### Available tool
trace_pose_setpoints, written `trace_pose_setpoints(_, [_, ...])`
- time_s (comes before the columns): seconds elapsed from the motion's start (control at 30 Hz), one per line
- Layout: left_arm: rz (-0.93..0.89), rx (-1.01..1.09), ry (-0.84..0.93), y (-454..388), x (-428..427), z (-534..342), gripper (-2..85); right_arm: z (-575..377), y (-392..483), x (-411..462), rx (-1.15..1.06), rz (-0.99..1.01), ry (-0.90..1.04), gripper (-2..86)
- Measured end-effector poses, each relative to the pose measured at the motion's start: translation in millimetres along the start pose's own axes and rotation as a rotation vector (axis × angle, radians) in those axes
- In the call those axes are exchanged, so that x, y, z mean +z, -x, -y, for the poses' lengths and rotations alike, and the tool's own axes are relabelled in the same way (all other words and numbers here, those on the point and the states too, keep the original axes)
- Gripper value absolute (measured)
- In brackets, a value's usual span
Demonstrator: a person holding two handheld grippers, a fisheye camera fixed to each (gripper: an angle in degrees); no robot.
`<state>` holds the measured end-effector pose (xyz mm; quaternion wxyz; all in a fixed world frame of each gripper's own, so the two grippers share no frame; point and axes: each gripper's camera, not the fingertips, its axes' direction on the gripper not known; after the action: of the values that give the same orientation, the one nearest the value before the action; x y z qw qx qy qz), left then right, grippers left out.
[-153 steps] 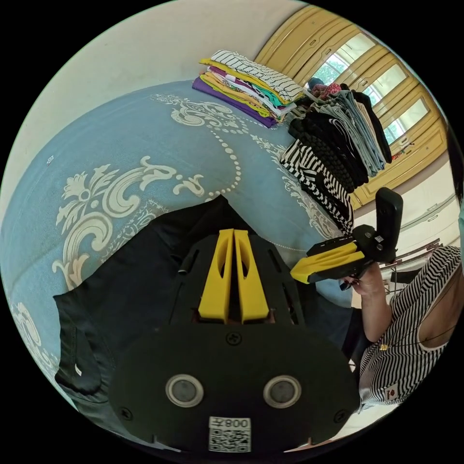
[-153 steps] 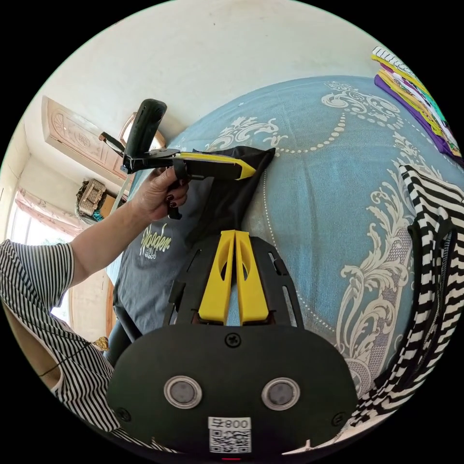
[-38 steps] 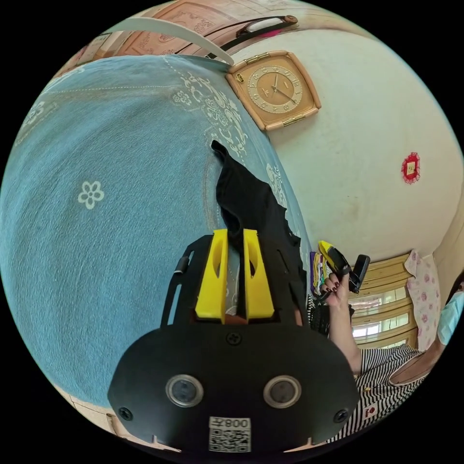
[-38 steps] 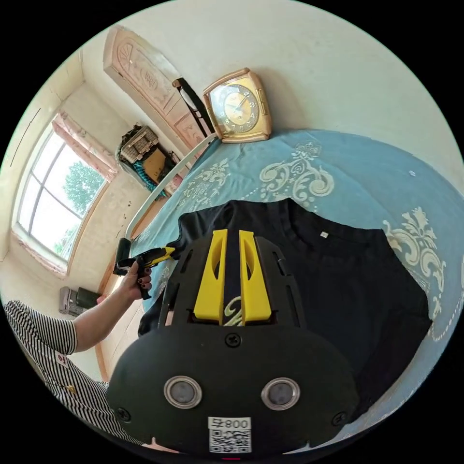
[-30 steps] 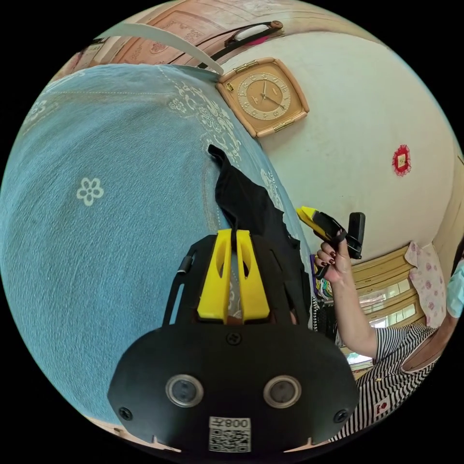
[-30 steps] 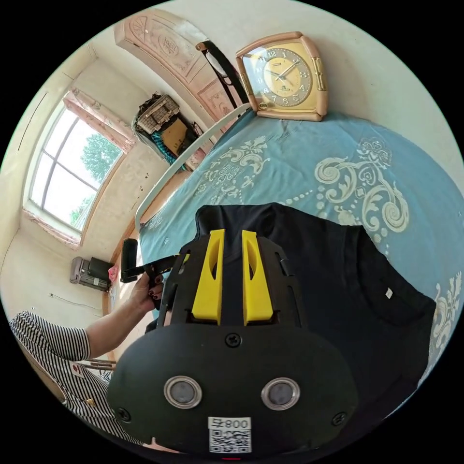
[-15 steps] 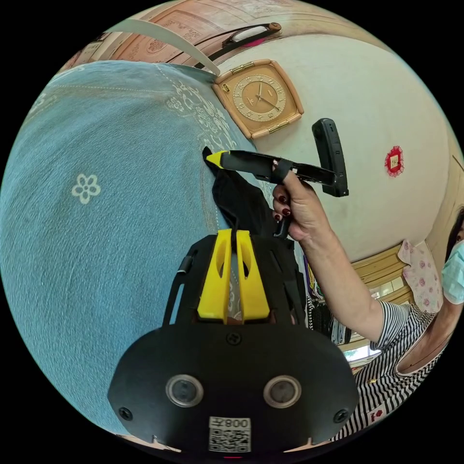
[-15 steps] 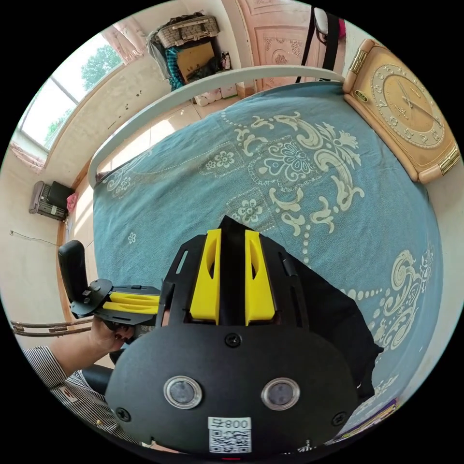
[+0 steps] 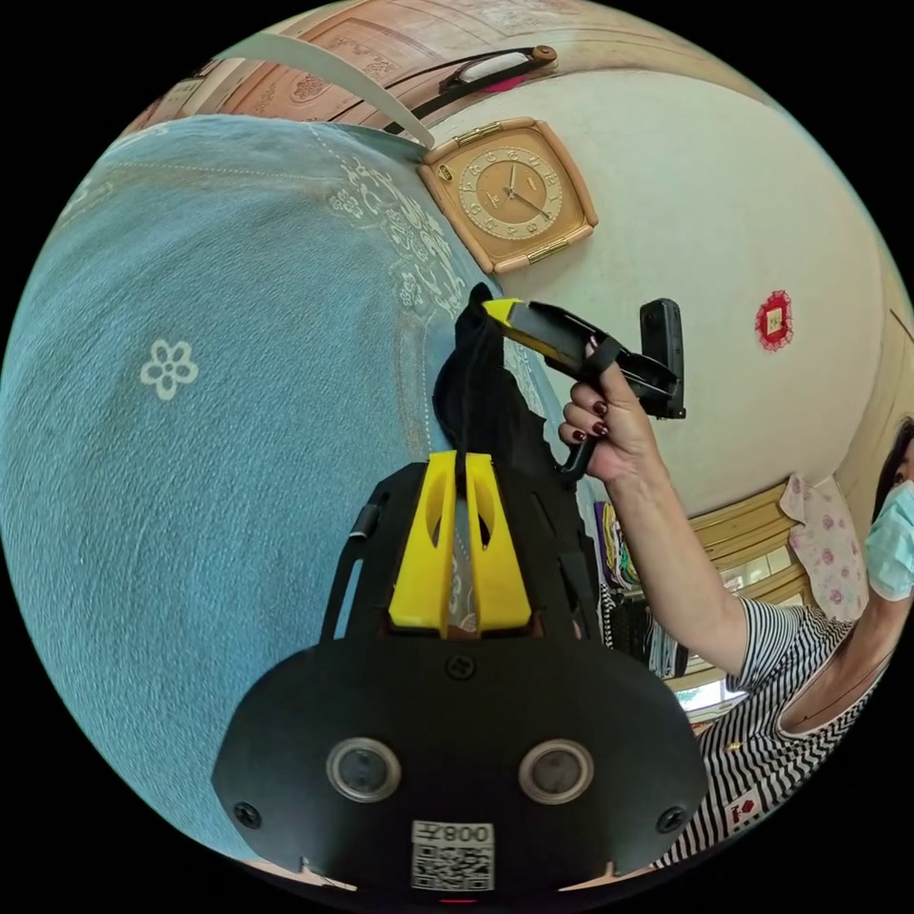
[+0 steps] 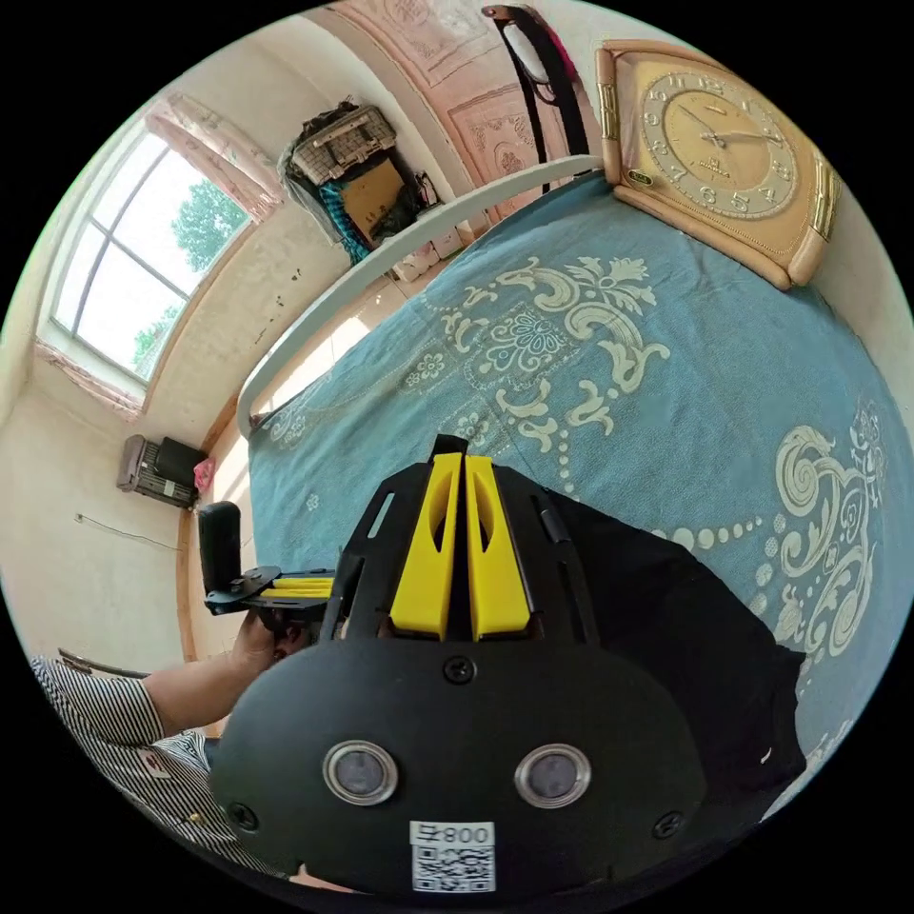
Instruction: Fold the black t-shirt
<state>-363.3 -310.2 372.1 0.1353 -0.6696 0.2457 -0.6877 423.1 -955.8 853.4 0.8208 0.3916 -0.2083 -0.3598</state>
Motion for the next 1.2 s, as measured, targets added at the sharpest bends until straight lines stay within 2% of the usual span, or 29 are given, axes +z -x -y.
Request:
trace_pose_setpoints(0.2, [0.056, 0.111, -0.005, -21.7, 10.3, -25.3, 1.6, -54.0, -74.8, -75.2, 0.079, 0.201, -0.120, 0.4])
trace_pose_setpoints(0.5, [0.339, 0.651, 0.080, -130.4, 52.7, -84.2, 1.8, -160.6, -189.6, -148.8, 0.179, 0.460, -0.258, 0.9])
trace_pose_setpoints(0.57, [0.405, 0.762, 0.160, -144.7, 78.8, -108.7, 1.9, -181.1, -211.9, -155.8, 0.212, 0.444, -0.235, 1.3])
trace_pose_setpoints(0.73, [0.495, 0.848, 0.303, -148.8, 129.9, -150.8, 2.3, -219.5, -264.3, -180.0, 0.344, 0.357, -0.246, 3.6])
trace_pose_setpoints(1.0, [0.520, 0.831, 0.329, -147.1, 165.8, -182.9, 2.5, -125.3, -260.3, -158.4, 0.183, 0.196, -0.086, 7.1])
trace_pose_setpoints(1.2, [0.523, 0.830, 0.336, -144.8, 185.8, -200.8, 2.6, -83.7, -265.2, -133.0, 0.107, 0.149, -0.010, 8.0])
